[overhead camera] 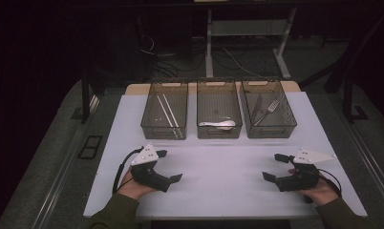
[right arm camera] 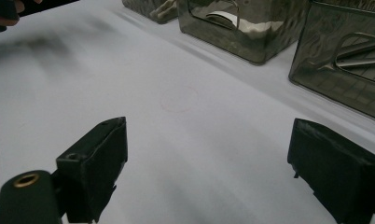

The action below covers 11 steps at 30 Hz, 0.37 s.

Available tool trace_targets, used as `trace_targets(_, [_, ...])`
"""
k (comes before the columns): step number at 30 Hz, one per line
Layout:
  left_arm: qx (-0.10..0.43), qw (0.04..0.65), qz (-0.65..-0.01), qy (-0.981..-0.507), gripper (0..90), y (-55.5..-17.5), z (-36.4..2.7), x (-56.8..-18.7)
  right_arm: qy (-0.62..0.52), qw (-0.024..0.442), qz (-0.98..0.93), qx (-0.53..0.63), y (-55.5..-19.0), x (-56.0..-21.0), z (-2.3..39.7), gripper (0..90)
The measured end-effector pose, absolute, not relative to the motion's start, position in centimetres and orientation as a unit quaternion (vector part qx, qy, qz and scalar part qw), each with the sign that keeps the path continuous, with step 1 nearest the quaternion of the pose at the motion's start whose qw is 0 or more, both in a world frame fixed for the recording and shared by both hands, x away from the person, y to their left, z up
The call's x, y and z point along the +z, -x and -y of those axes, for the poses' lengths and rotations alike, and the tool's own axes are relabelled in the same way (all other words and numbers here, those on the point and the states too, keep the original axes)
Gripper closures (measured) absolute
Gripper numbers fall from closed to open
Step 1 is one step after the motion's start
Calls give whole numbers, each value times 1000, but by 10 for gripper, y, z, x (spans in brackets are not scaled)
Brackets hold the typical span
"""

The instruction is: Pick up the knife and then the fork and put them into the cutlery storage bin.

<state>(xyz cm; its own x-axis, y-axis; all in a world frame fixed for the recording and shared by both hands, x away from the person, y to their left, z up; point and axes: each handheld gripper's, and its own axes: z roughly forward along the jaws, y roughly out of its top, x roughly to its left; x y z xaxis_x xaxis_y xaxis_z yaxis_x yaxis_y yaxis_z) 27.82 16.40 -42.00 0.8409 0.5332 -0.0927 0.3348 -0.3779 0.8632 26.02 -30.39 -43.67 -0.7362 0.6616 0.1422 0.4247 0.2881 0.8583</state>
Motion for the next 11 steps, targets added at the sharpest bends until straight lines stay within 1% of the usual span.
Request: trace_targets(11, [102,490,-263,-825,0,-279,-164,-420,-341,125,-792,491,-259,-434,304,119])
